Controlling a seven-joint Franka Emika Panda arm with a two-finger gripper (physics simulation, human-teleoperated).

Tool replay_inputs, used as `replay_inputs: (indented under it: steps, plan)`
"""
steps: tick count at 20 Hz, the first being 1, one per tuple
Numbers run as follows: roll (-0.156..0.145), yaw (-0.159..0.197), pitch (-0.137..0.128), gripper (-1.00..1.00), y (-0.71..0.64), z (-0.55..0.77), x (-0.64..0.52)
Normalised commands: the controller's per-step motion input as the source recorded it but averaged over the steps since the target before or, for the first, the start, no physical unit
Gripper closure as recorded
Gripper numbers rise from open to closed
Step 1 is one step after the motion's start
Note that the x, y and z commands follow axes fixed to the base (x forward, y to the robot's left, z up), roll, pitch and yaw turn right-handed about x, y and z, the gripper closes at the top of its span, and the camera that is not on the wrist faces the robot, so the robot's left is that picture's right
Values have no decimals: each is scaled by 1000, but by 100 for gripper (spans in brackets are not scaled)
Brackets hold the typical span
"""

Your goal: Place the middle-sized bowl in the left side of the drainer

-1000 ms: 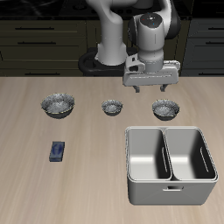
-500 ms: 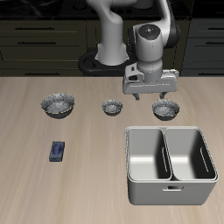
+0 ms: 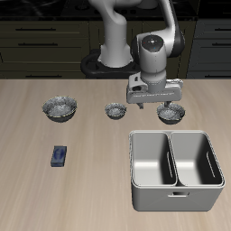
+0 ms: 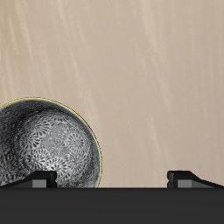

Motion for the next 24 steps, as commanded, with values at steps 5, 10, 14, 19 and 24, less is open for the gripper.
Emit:
replay_inputs:
  steps: [5,10,14,19,24]
  plan:
    - [7,17,26,-100,0,-199,-19]
    - [15,9,12,-100,41,-97,-57]
    - [75,10,30,100,132,-186,-107]
    - [42,-17,21,100,19,-37,-34]
    - [6,-15,-1,100,-34,23,29]
